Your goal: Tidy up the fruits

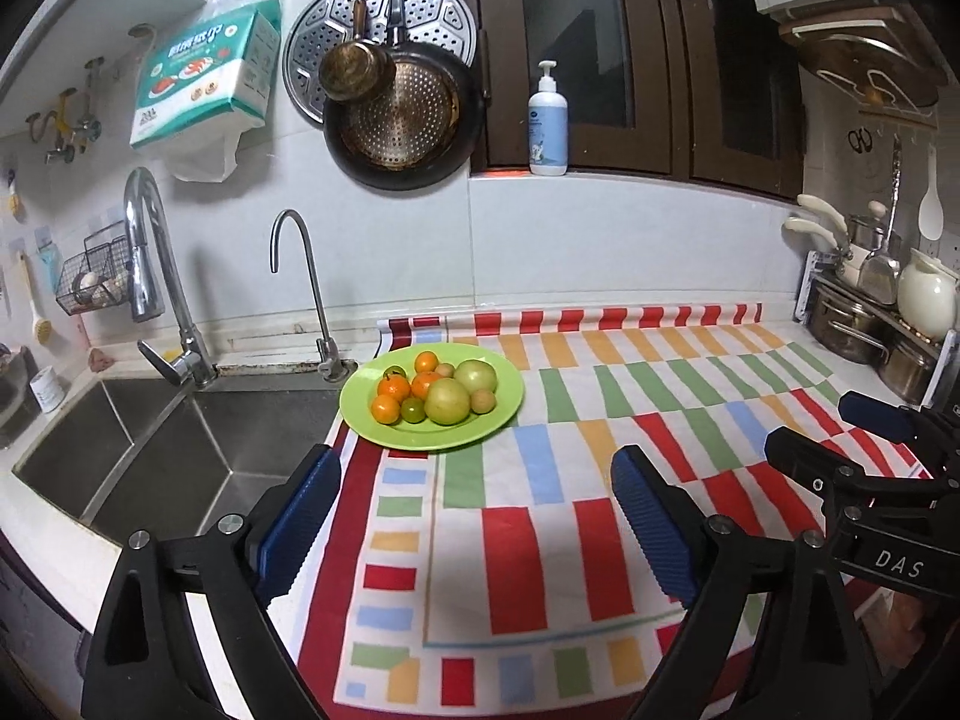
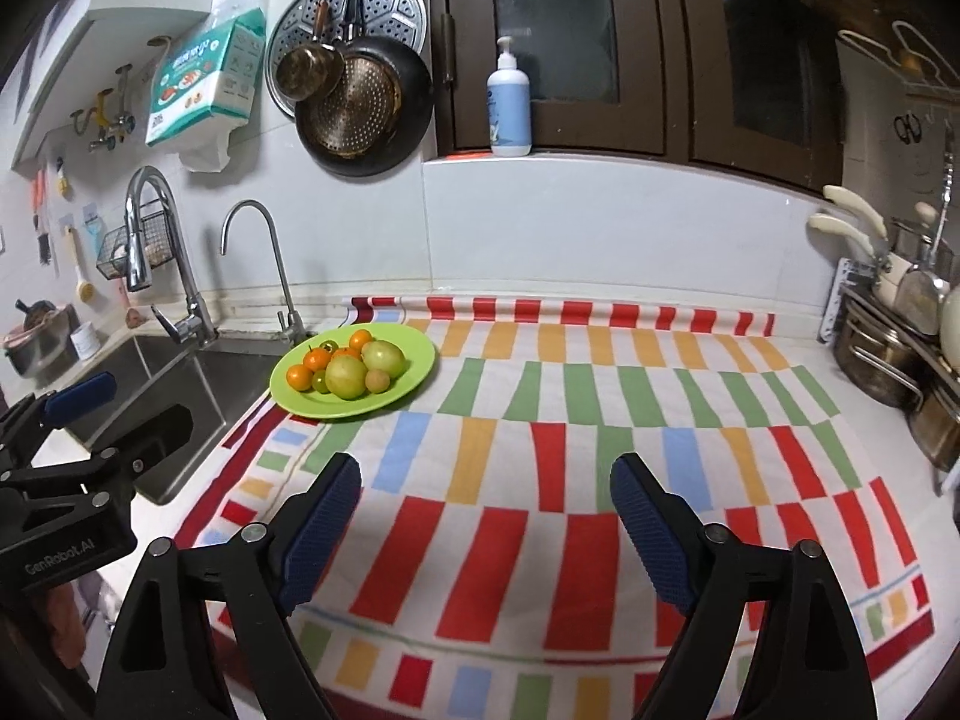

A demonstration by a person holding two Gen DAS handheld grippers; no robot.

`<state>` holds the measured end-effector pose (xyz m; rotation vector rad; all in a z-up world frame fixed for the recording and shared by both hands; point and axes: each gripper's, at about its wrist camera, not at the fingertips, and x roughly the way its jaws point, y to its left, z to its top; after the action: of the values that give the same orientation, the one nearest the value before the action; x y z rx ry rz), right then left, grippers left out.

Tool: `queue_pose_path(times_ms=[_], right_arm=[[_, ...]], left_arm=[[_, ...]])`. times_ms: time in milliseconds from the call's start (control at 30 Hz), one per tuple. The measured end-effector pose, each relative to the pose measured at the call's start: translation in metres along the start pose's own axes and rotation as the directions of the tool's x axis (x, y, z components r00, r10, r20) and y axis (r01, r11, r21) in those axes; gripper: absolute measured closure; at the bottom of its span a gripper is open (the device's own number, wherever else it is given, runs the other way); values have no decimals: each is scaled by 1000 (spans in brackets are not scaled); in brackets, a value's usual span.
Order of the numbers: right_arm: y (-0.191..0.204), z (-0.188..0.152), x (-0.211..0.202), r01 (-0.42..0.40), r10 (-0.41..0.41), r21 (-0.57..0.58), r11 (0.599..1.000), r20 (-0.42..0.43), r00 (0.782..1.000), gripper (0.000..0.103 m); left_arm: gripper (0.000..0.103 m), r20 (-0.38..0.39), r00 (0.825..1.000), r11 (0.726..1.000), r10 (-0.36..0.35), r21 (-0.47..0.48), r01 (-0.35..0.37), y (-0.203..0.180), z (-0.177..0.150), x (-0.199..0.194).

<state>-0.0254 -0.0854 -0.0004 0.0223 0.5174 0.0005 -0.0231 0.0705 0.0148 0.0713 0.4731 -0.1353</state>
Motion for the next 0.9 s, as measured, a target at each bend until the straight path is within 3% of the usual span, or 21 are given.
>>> queue_pose_path(times_ms=[400,900], right_arm=[[-11,-12,-38,-3,4,-11,1000,31,1000,17],[-16,-15,-63,-16,17,-7,1000,67,998,17]], left_arm=[[1,21,1000,1000,8,-17,-7,-10,-9,-31],[0,26,999,1000,28,-6,-28,-18,-15,-49]])
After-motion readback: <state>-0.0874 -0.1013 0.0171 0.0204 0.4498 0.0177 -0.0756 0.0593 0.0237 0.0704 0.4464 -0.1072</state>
